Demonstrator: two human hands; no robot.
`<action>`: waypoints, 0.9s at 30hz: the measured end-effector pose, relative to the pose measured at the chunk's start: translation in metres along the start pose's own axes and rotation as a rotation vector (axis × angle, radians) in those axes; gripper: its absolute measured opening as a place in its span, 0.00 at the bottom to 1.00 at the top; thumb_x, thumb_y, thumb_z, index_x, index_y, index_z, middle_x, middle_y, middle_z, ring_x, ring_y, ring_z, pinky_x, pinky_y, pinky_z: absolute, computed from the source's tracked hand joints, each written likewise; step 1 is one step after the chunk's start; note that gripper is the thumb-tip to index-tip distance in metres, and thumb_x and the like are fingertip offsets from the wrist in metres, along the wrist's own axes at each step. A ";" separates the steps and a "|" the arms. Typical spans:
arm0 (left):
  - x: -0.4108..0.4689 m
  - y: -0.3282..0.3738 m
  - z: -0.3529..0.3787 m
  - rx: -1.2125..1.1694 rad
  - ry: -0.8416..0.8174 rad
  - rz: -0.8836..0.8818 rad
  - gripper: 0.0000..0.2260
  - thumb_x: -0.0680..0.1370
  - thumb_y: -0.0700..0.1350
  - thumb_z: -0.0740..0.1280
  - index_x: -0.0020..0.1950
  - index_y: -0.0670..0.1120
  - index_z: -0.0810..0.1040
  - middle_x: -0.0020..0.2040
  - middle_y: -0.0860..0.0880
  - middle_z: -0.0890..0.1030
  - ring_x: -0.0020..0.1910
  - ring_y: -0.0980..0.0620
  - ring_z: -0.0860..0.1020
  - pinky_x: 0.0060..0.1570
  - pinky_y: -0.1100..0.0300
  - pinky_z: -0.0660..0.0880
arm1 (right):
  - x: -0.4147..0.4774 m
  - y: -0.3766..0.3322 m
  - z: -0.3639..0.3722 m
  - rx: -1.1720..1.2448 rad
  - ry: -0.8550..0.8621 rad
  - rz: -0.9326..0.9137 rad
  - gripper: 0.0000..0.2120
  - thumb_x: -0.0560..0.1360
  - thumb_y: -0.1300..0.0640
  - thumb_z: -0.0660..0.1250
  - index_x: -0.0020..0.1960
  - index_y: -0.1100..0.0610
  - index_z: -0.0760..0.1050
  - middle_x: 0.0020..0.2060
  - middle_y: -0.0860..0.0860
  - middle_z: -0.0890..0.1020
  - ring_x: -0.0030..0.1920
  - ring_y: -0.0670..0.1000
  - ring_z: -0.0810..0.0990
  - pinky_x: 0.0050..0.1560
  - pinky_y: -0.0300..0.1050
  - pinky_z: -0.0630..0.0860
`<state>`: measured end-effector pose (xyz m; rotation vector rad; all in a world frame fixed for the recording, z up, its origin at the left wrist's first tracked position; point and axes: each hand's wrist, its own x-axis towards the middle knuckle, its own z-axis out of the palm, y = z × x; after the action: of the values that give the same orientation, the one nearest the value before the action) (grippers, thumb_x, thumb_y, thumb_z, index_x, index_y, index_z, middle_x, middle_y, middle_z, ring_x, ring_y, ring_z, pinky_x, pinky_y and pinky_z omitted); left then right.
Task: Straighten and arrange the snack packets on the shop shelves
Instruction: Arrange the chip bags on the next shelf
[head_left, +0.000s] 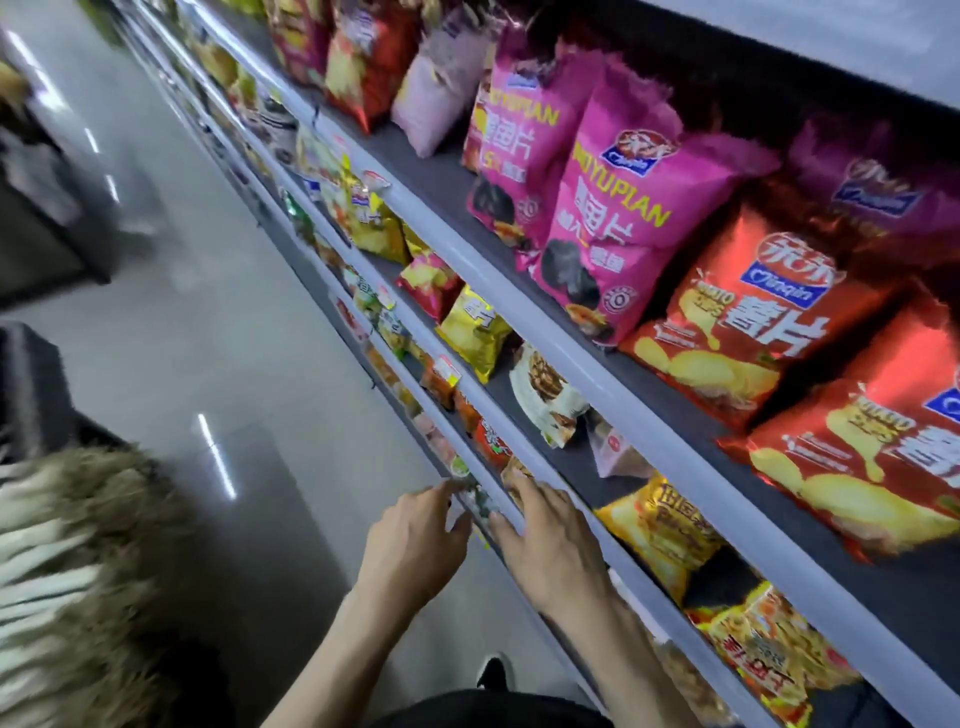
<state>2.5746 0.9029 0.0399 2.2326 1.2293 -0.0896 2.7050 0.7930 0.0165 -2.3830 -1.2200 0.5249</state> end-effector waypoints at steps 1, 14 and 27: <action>0.002 -0.002 -0.004 -0.008 0.016 -0.030 0.19 0.83 0.55 0.62 0.75 0.61 0.72 0.67 0.55 0.82 0.66 0.46 0.80 0.60 0.51 0.78 | 0.009 -0.003 0.001 -0.006 -0.009 -0.030 0.22 0.83 0.41 0.61 0.74 0.48 0.70 0.69 0.46 0.77 0.69 0.51 0.72 0.67 0.48 0.73; 0.044 -0.044 -0.029 -0.030 0.087 -0.222 0.20 0.84 0.55 0.62 0.77 0.58 0.71 0.69 0.56 0.81 0.66 0.49 0.80 0.61 0.54 0.78 | 0.104 -0.049 0.025 -0.058 -0.138 -0.170 0.22 0.83 0.43 0.61 0.74 0.49 0.70 0.69 0.48 0.79 0.68 0.52 0.75 0.67 0.51 0.74; 0.182 -0.142 -0.105 0.046 0.027 -0.017 0.20 0.85 0.55 0.60 0.78 0.56 0.71 0.66 0.53 0.82 0.64 0.48 0.81 0.60 0.52 0.78 | 0.219 -0.132 0.073 -0.234 -0.098 0.001 0.20 0.83 0.42 0.61 0.72 0.48 0.73 0.65 0.47 0.79 0.65 0.52 0.74 0.60 0.47 0.72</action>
<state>2.5441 1.1517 0.0024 2.2703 1.2728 -0.0951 2.6988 1.0576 -0.0080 -2.5779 -1.3913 0.5307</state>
